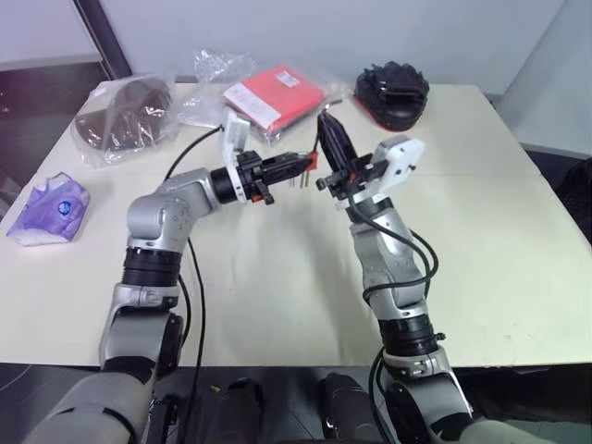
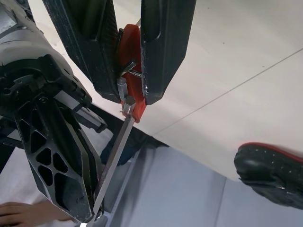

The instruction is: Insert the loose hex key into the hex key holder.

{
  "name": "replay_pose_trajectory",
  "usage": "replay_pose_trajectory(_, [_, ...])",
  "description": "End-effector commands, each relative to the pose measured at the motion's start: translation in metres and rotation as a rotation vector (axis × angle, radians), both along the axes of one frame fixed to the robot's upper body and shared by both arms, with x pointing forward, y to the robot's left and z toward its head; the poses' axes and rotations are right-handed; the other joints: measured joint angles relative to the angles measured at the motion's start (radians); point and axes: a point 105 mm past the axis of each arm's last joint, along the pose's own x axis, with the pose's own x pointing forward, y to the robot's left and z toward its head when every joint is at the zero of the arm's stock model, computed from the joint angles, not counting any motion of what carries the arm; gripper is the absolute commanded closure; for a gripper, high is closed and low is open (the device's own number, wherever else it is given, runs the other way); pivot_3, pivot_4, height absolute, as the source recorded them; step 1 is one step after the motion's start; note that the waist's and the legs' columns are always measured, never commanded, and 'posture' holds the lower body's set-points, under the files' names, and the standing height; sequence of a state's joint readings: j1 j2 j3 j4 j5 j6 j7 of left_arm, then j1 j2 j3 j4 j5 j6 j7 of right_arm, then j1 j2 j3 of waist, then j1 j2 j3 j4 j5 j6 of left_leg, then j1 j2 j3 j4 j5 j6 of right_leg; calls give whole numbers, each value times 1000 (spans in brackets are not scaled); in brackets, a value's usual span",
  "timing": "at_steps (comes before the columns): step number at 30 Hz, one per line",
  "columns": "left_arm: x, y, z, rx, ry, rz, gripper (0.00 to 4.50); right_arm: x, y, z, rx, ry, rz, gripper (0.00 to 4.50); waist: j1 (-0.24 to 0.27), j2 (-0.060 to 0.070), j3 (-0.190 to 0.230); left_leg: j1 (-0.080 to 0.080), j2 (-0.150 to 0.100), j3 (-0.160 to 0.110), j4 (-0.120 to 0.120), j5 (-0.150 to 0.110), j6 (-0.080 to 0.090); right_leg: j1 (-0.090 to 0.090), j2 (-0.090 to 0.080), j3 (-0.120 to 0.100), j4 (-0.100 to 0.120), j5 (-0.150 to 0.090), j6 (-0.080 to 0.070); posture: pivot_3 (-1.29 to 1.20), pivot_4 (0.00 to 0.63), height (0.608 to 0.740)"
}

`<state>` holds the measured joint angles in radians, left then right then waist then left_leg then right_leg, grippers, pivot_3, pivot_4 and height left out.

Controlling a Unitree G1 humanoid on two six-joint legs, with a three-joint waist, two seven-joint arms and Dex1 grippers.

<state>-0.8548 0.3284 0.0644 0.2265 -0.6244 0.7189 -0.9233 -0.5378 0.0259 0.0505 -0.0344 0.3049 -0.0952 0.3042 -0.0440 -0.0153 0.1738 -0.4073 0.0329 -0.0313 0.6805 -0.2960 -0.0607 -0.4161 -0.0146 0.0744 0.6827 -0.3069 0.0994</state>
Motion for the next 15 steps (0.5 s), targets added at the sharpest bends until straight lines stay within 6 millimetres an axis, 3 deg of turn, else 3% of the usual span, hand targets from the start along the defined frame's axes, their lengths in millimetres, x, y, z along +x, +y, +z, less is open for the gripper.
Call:
replay_pose_trajectory(1, [-6,0,24,-44,-76,-21,4412,-2,-4,7,-1,-34,-15,4457,0,0,0,0,0,0,0,0,0,0,0,0,0,0,0,0,150,740])
replay_pose_trajectory(15, [-5,0,28,-63,-71,-17,4412,-9,11,-12,-81,-13,12,4457,0,0,0,0,0,0,0,0,0,0,0,0,0,0,0,0,150,740])
